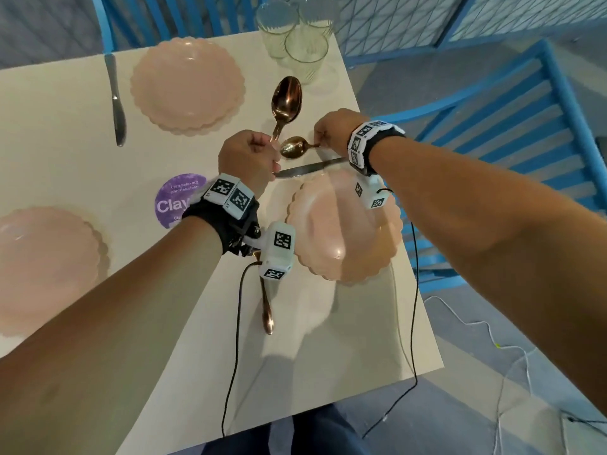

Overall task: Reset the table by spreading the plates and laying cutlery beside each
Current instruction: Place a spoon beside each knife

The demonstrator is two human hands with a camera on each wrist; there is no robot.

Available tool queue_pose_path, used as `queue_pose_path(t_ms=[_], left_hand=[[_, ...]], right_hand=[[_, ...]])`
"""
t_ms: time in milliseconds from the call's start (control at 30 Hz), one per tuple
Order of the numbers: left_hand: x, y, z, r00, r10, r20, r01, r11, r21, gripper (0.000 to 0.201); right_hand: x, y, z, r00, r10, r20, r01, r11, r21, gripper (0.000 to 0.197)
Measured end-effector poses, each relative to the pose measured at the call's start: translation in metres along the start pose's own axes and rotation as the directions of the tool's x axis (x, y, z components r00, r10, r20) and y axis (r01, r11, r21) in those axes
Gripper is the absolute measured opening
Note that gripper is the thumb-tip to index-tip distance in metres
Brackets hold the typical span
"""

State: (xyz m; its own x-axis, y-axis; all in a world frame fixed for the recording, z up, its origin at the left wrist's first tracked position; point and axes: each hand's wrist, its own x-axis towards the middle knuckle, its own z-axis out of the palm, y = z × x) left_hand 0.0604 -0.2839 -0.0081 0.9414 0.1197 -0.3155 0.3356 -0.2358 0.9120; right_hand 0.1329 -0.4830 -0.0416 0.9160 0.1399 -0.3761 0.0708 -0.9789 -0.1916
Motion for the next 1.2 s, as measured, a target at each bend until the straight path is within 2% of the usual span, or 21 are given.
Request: queue_pose_path(t_ms=[400, 600, 833, 1000, 1133, 1200], left_hand=[[-0.003, -0.009, 0.003, 0.999, -0.020, -0.024, 0.023, 0.996, 0.089, 0.011], [-0.006, -0.010, -0.001, 0.998, -0.028, -0.059, 0.032, 0.997, 0.069, 0.008], [-0.010, -0.010, -0.009, 0.993, -0.047, -0.107, 0.057, 0.994, 0.098, 0.008], [-0.012, -0.015, -0.020, 0.993, -0.021, -0.115, 0.032, 0.995, 0.090, 0.005], [-0.013, -0.012, -0.033, 0.982, -0.029, -0.184, 0.041, 0.997, 0.064, 0.009], [-0.015, -0.008, -0.046, 0.971, -0.003, -0.237, 0.025, 0.996, 0.089, 0.013]], right_hand=[[-0.004, -0.003, 0.007, 0.999, -0.051, -0.017, 0.051, 0.999, 0.007, 0.016], [-0.008, -0.003, 0.008, 0.998, -0.056, 0.003, 0.056, 0.998, 0.017, 0.015], [-0.016, -0.006, 0.008, 0.999, -0.024, 0.025, 0.023, 0.998, 0.053, 0.019], [-0.027, -0.012, -0.001, 0.999, -0.026, 0.022, 0.025, 0.998, 0.055, 0.024], [-0.047, -0.020, -0.016, 0.997, -0.045, -0.064, 0.052, 0.994, 0.100, 0.019], [-0.067, -0.038, -0.021, 0.981, -0.121, -0.152, 0.140, 0.982, 0.126, 0.019]])
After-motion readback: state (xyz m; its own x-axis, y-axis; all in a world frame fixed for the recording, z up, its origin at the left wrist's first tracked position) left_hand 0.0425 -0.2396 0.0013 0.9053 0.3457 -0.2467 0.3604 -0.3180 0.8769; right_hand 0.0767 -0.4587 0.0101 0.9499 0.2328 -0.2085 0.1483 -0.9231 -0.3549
